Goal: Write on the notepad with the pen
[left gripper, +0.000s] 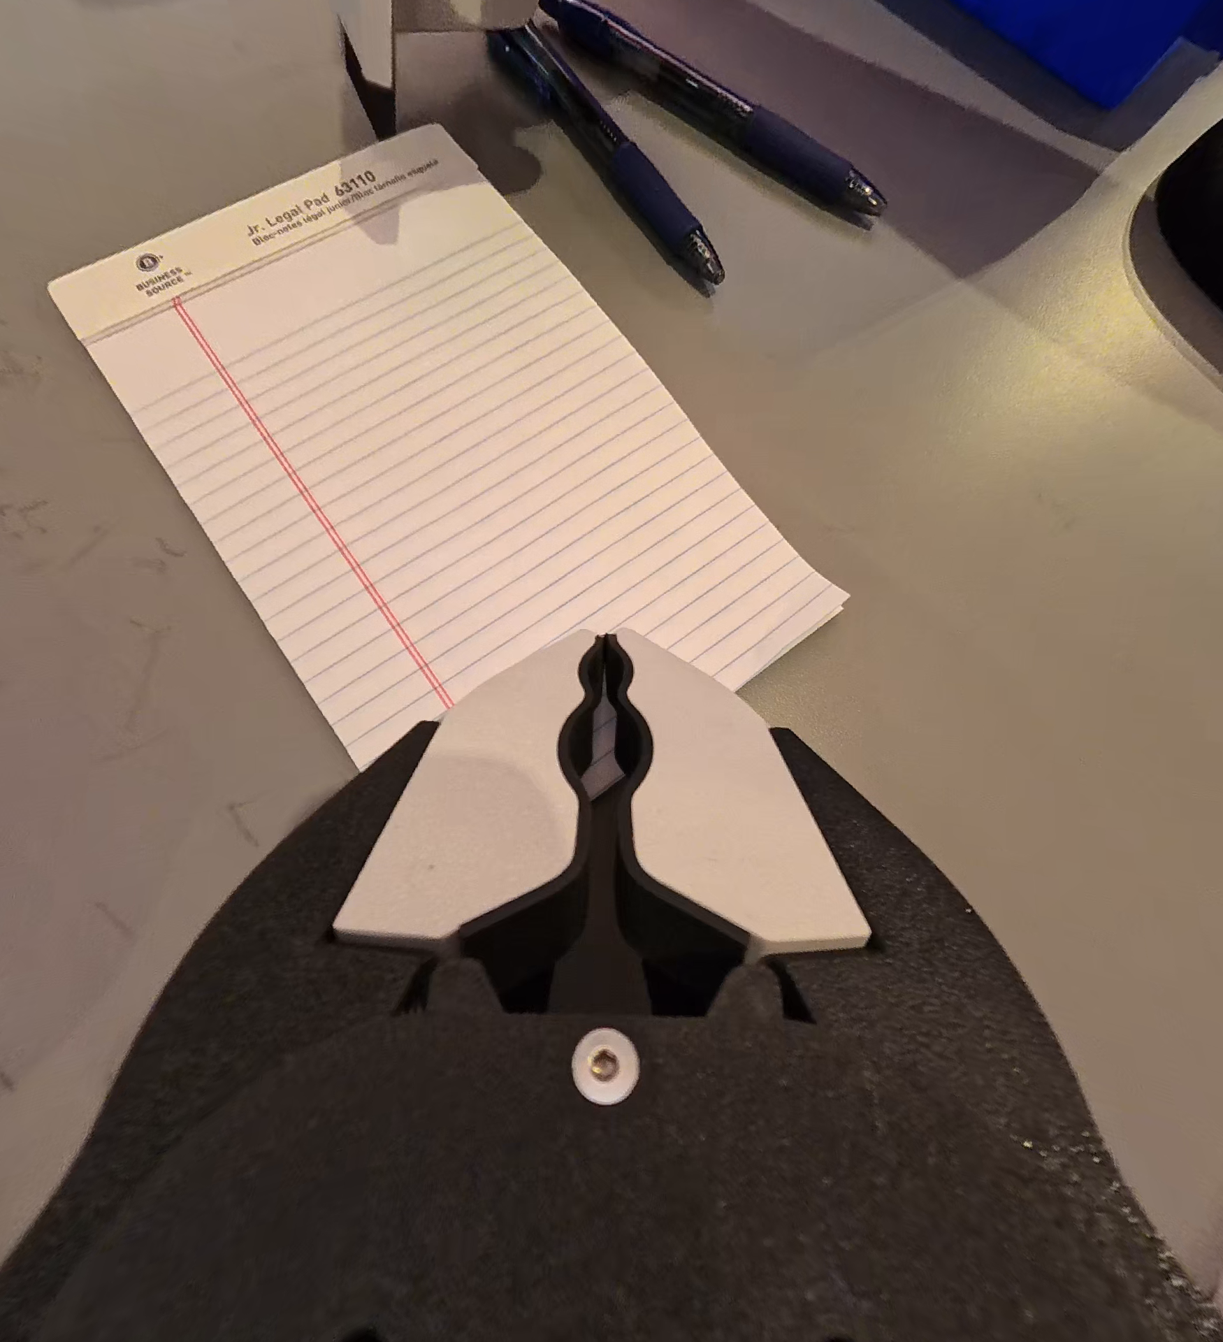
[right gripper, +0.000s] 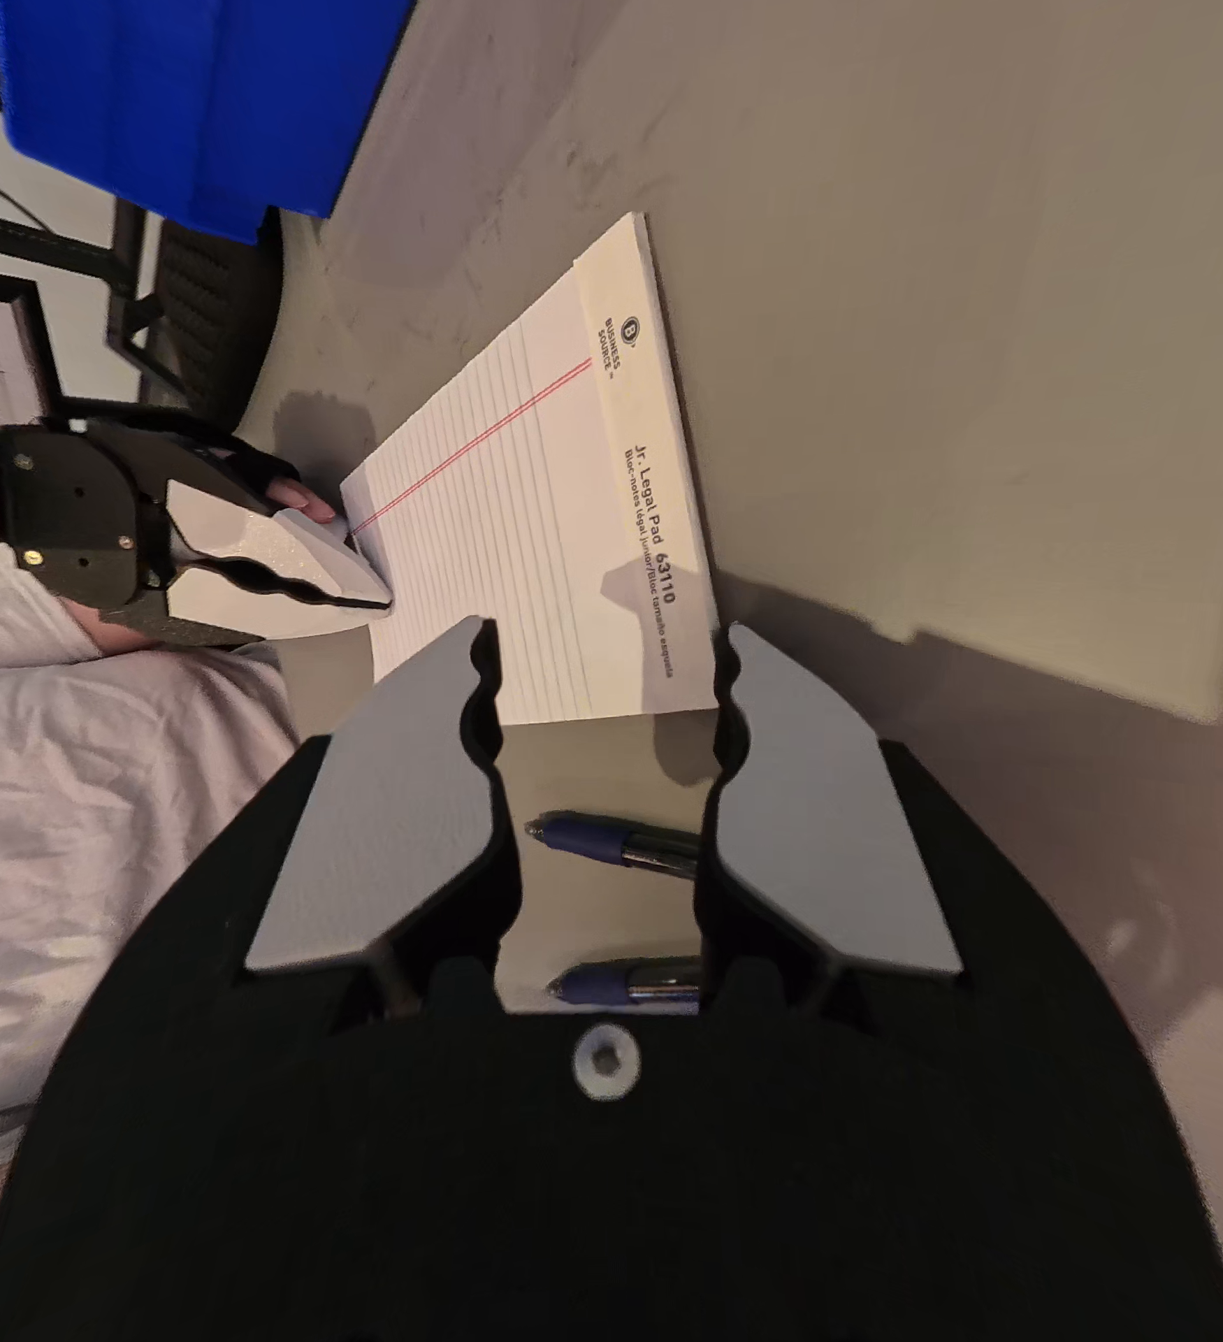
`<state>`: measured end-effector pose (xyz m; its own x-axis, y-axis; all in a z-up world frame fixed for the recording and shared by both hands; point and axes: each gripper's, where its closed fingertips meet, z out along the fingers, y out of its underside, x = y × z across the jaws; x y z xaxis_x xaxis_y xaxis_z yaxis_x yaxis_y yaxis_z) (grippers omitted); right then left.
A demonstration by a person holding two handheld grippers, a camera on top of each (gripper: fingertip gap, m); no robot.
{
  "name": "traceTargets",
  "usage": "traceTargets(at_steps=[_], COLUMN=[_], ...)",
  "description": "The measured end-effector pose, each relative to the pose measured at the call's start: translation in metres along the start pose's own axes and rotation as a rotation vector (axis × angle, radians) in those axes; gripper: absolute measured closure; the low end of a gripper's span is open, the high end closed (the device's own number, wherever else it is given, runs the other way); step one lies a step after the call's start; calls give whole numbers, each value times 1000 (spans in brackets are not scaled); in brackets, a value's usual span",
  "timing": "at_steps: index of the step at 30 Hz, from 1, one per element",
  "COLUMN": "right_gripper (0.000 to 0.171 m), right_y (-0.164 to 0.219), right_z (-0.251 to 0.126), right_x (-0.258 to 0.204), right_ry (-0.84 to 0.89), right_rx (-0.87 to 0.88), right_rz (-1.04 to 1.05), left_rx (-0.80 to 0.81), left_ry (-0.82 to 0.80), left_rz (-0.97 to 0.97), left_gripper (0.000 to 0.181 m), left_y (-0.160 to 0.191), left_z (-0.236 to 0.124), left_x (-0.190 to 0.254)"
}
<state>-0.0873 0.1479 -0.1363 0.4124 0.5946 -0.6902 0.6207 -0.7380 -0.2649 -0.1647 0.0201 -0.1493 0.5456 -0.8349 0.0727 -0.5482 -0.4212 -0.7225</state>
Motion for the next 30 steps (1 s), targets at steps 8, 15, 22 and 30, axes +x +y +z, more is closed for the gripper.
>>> traceTargets(at_steps=[8,15,22,30], right_gripper=[114,125,147,136], right_y=[-3,-9,-12,-25], right_z=[-5,-19,-24,16], right_x=[-2,-10,-48,-31], right_ry=[-160,-299,-517,-210], right_rx=[-62,-12,-40,-164], right_rz=[95,147,115,-45], left_rx=[24,26,27,29], left_ry=[-52,-52,-58,-60], left_rz=[51,52,63,66], left_gripper=[181,181,181,181], left_y=[0,0,-1,-2], left_z=[0,0,1,3], left_x=[0,0,0,1])
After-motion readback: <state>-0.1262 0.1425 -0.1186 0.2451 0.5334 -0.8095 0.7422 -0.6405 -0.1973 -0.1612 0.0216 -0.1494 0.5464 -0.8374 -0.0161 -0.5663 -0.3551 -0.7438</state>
